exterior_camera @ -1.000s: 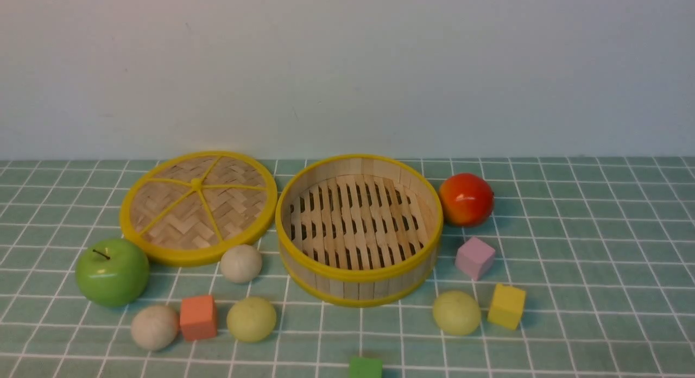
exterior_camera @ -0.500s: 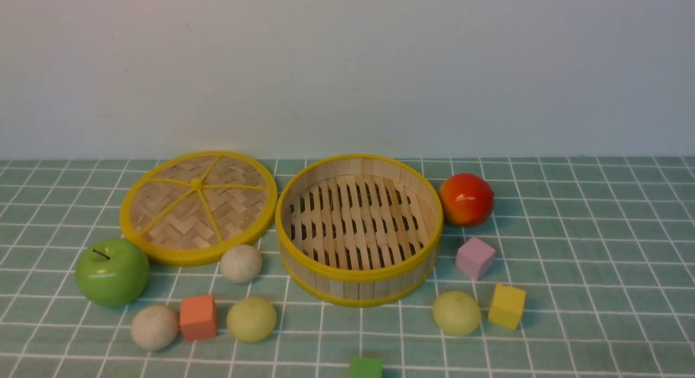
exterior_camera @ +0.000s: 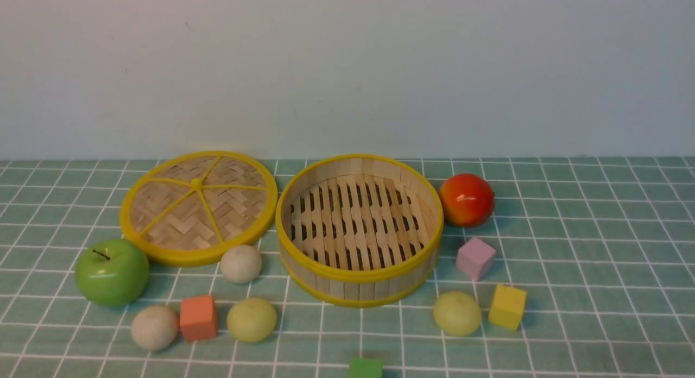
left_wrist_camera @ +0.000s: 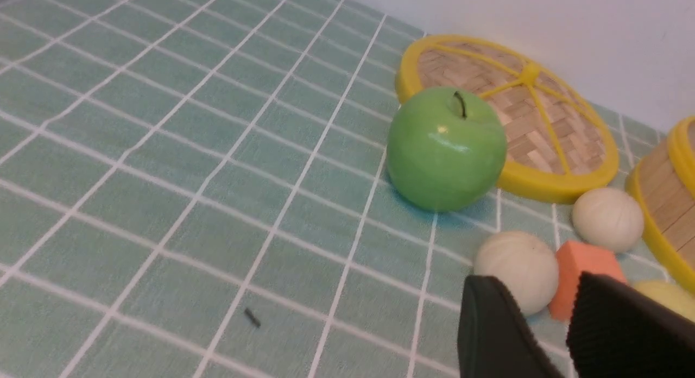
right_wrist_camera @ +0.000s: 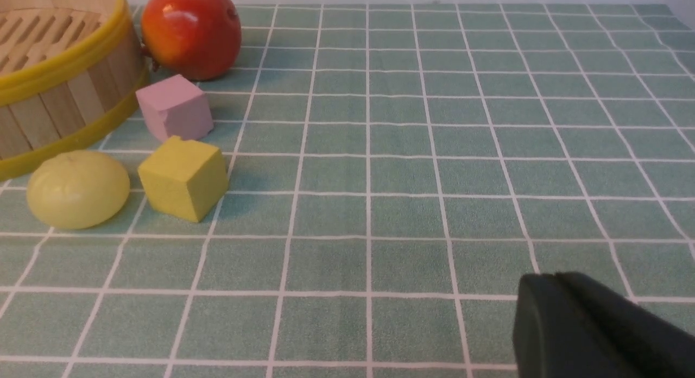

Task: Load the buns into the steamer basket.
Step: Use the left arm to grab a steamed stuffed bun

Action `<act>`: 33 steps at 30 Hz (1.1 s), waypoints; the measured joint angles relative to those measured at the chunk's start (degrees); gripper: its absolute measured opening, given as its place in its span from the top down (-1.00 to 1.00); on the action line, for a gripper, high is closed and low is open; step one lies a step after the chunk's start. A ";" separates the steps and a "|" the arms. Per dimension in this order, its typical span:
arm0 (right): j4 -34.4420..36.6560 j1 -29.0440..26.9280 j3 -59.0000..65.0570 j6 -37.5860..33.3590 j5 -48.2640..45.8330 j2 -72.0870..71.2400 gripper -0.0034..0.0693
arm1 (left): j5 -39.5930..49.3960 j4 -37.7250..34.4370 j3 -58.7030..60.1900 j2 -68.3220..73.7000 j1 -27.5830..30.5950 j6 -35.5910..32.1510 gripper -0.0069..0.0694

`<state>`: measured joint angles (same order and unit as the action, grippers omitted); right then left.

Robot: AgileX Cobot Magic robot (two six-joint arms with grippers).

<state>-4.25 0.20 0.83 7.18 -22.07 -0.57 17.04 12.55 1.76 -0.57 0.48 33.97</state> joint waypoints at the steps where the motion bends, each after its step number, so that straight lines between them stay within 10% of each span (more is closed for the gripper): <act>1: 0.00 0.00 0.00 0.00 0.00 0.00 0.79 | -2.35 0.05 0.00 0.00 0.00 0.05 0.19; 10: 0.00 0.00 0.00 0.00 0.00 0.00 0.79 | -30.39 -1.11 0.00 0.00 0.00 2.66 0.19; 18: 0.00 0.00 0.00 0.00 0.00 0.00 0.79 | -38.47 -1.11 -6.64 2.81 0.00 5.65 0.19; 23: 0.00 0.00 0.00 0.00 0.00 0.00 0.79 | -31.87 1.13 -23.76 14.11 0.00 11.38 0.19; 33: 0.00 0.00 0.00 0.00 0.00 0.00 0.79 | 10.42 13.41 -42.75 39.38 0.00 14.95 0.19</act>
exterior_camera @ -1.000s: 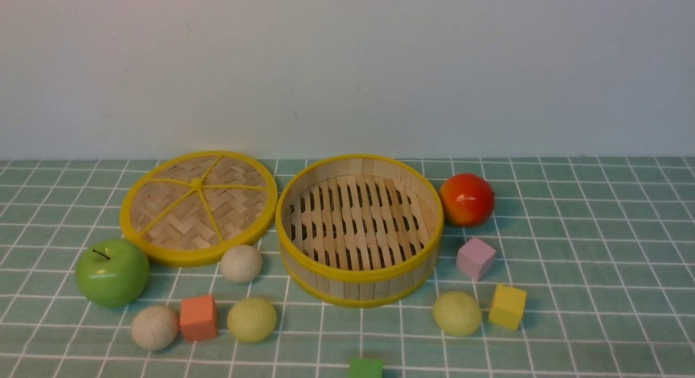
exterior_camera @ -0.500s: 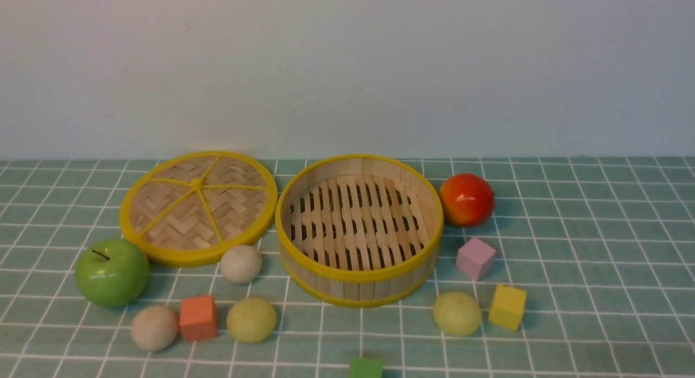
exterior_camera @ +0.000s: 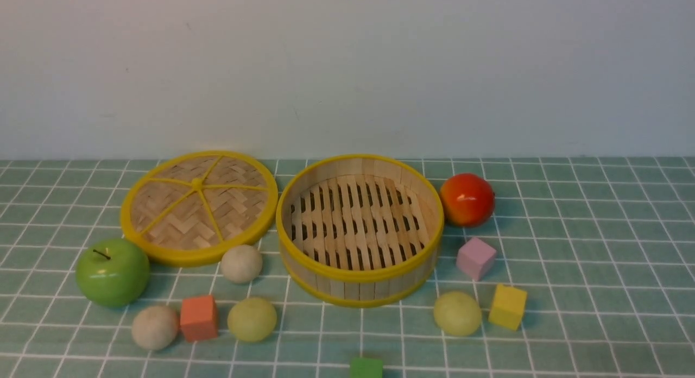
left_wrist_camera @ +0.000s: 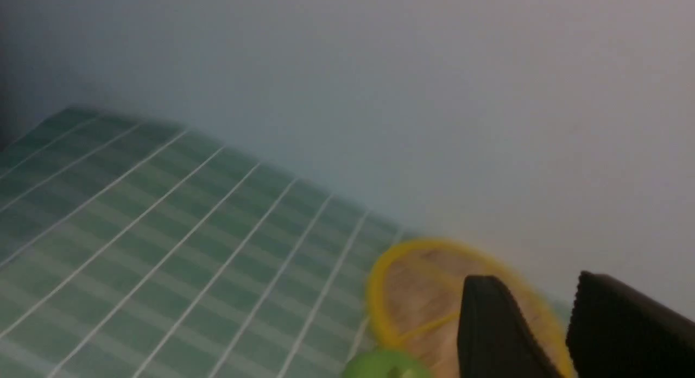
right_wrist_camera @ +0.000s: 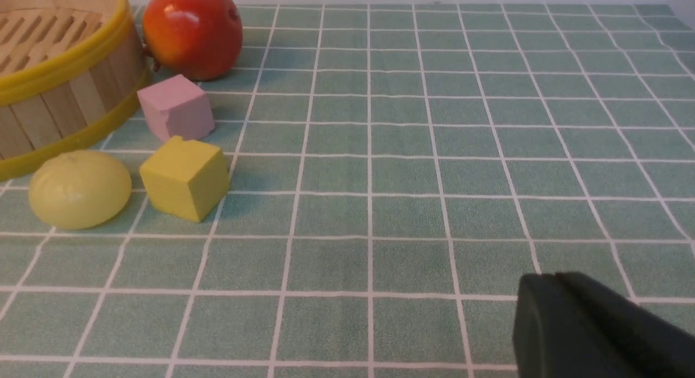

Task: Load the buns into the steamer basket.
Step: Use the left arm to grab a steamed stuffed bun

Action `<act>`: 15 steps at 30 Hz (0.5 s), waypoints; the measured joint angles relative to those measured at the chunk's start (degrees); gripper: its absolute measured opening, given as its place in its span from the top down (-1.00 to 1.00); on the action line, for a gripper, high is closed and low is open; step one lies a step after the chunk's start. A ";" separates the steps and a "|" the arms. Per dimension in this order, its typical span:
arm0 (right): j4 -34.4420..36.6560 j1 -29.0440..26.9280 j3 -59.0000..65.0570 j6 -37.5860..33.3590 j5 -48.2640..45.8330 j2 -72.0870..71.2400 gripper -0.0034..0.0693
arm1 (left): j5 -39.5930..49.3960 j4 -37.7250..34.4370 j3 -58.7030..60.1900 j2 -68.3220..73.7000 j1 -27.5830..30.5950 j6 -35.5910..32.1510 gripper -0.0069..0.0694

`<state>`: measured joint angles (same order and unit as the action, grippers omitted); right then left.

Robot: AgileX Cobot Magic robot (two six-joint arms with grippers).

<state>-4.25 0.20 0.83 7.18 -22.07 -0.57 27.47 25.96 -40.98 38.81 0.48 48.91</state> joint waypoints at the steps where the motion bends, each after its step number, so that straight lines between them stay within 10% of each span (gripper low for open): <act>1: 0.00 0.00 0.00 0.00 0.00 0.00 0.79 | 2.90 0.66 0.00 2.74 0.00 0.15 0.19; 10: 0.00 0.00 0.00 0.00 0.00 0.00 0.79 | 4.64 -13.21 -0.18 18.98 0.00 3.21 0.19; 15: 0.00 0.00 0.00 0.00 0.00 0.00 0.79 | 5.40 -27.77 -0.68 27.44 0.00 -10.46 0.19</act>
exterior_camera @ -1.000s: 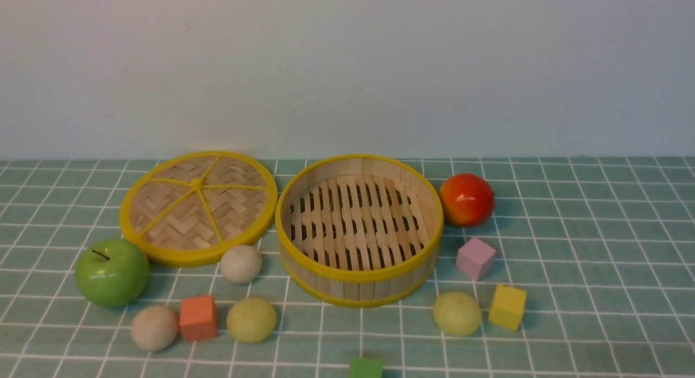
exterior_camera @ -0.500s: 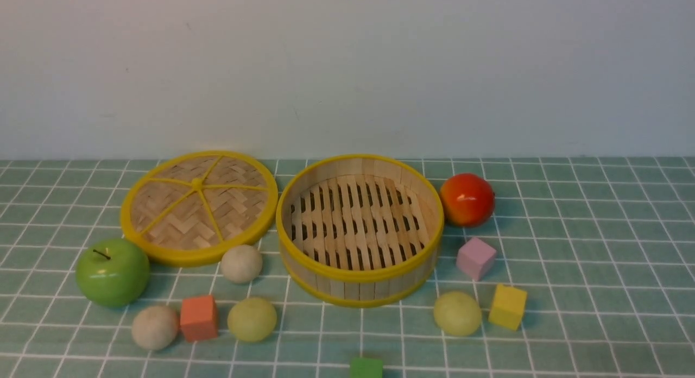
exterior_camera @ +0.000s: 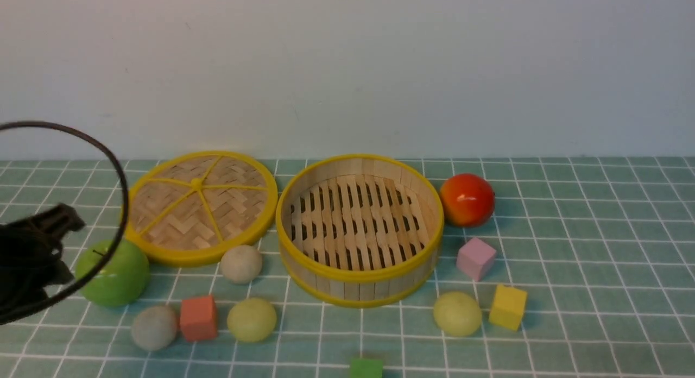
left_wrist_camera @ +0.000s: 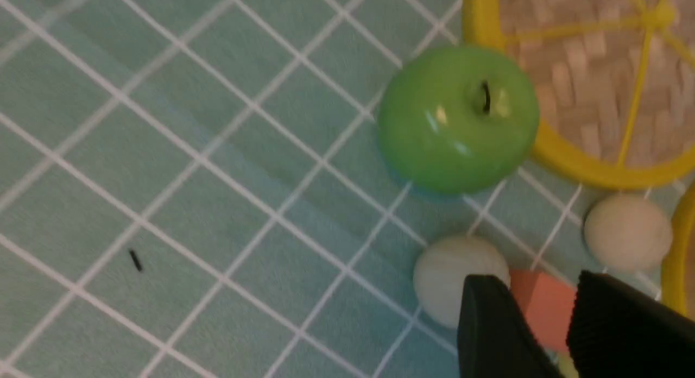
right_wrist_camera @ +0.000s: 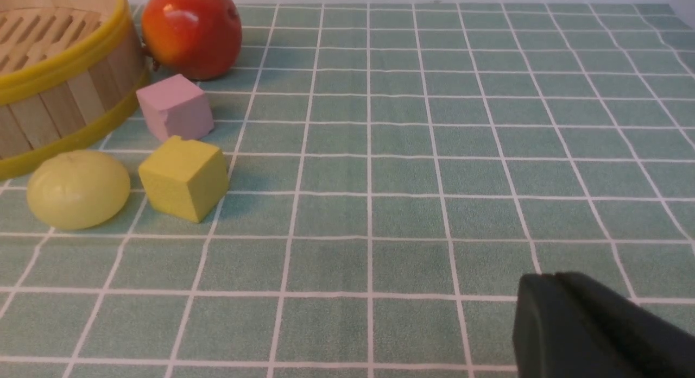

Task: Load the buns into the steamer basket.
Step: Use the left arm to grab a steamed stuffed bun

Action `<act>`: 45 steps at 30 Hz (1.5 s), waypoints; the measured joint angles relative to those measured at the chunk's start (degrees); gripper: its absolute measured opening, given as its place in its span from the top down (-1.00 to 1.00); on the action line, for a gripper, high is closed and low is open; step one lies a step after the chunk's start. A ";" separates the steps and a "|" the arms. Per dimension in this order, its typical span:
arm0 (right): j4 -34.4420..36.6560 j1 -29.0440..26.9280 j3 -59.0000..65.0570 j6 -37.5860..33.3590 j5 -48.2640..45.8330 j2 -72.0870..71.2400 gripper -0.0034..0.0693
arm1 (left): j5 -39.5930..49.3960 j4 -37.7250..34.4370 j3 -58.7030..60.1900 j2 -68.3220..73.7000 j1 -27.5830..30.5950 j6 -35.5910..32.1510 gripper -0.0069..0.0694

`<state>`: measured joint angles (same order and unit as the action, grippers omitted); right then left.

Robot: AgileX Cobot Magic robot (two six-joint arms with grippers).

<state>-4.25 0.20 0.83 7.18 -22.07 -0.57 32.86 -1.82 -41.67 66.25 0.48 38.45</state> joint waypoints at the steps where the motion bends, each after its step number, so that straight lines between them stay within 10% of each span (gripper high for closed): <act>1: 0.00 0.00 0.00 0.00 0.00 0.00 0.79 | 0.69 -5.35 -0.96 3.57 0.00 -8.33 0.19; 9: 0.00 0.00 0.00 0.00 0.00 0.00 0.79 | 8.08 -18.09 -8.68 16.78 -0.05 -26.99 0.19; 26: 0.00 0.00 0.00 0.00 0.00 0.00 0.79 | 12.64 11.13 -18.08 29.08 -13.39 -0.14 0.19; 45: 0.00 0.00 0.00 0.00 0.00 0.00 0.79 | 10.42 10.50 -18.38 35.59 -13.41 0.79 0.21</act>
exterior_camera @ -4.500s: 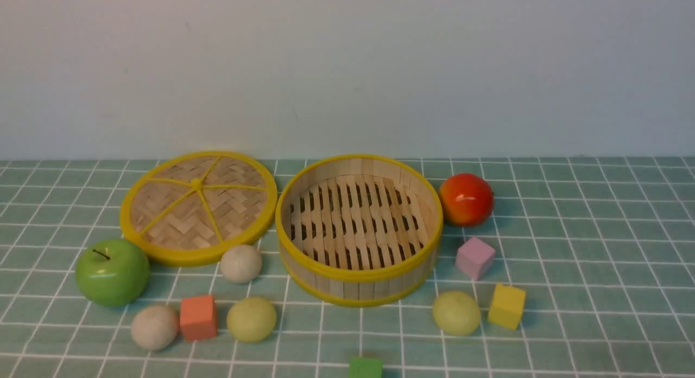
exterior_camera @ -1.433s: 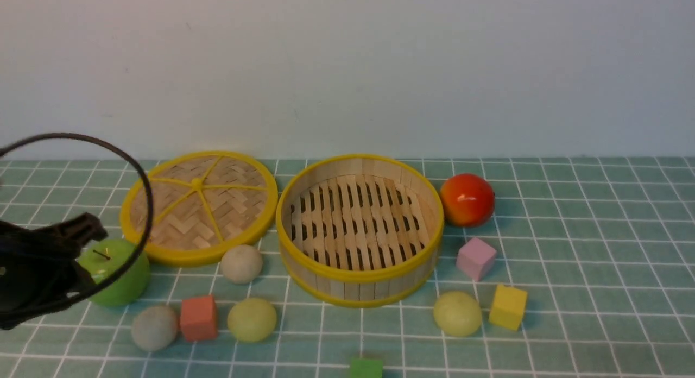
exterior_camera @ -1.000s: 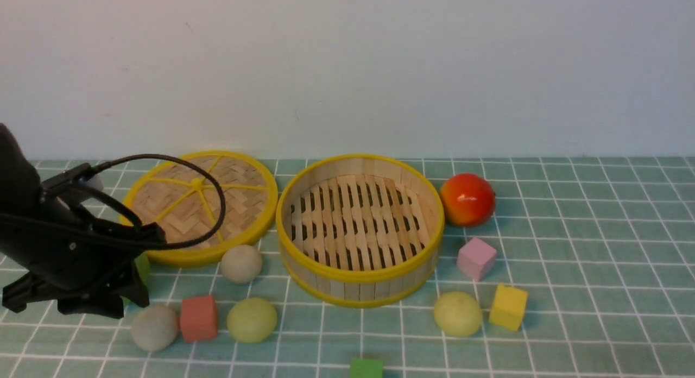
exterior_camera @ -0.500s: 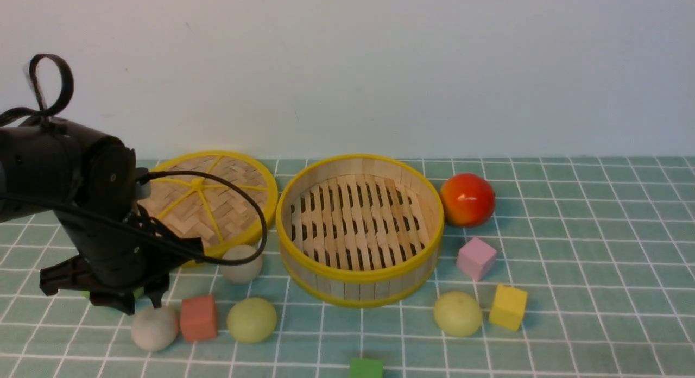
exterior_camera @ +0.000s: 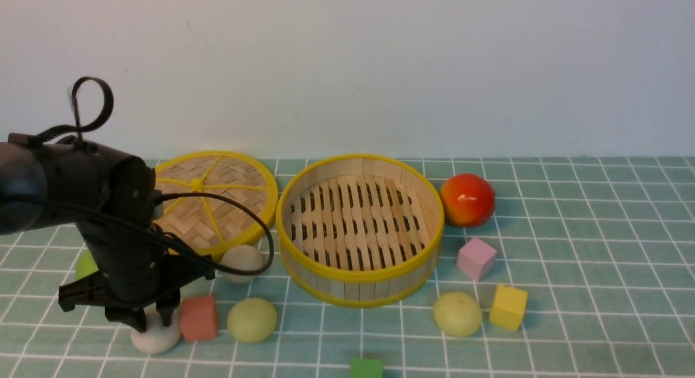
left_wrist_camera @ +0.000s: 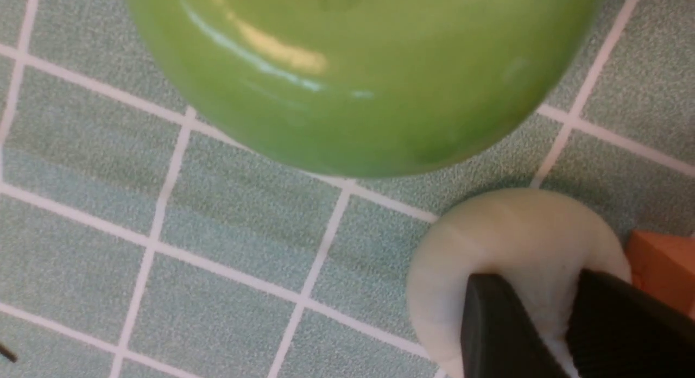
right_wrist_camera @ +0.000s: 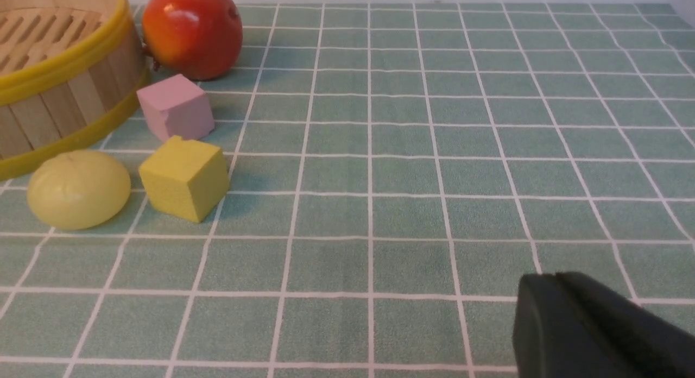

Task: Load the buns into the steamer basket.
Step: Use the left arm to grab a steamed stuffed bun, then use the left arm to put the steamed stuffed bun into the steamer

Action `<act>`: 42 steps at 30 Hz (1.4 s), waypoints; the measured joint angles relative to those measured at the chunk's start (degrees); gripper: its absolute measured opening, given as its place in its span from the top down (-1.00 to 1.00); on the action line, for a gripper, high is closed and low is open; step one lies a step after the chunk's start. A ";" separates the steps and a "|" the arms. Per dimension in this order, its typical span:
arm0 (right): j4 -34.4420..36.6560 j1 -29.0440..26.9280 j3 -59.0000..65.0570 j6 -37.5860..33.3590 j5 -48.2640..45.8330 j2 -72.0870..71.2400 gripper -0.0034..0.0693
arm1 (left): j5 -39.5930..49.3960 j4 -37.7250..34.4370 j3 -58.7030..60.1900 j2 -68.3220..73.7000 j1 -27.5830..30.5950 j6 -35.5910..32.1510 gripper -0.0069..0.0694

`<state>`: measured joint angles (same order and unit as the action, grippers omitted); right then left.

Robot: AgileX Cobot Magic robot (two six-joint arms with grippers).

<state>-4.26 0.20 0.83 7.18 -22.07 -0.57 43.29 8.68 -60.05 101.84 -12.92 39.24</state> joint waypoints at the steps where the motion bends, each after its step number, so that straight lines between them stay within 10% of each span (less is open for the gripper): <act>1: 0.00 0.00 0.00 0.00 0.00 0.00 0.79 | 0.00 0.00 -0.06 0.00 0.00 -0.31 0.23; 9: 0.00 0.00 0.00 0.00 0.00 0.00 0.79 | 1.16 0.00 -0.12 0.00 0.00 -2.45 0.83; 25: 0.00 0.00 0.00 0.00 0.00 0.00 0.79 | 16.10 -7.20 -15.65 -11.96 -0.21 -7.30 0.84; 42: 0.00 0.00 0.00 0.00 0.00 0.00 0.79 | 17.68 -15.35 -52.89 21.56 -10.45 -17.06 0.82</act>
<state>-4.26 0.20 0.83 7.18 -22.07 -0.57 60.97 -6.67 -112.94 123.40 -23.37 22.18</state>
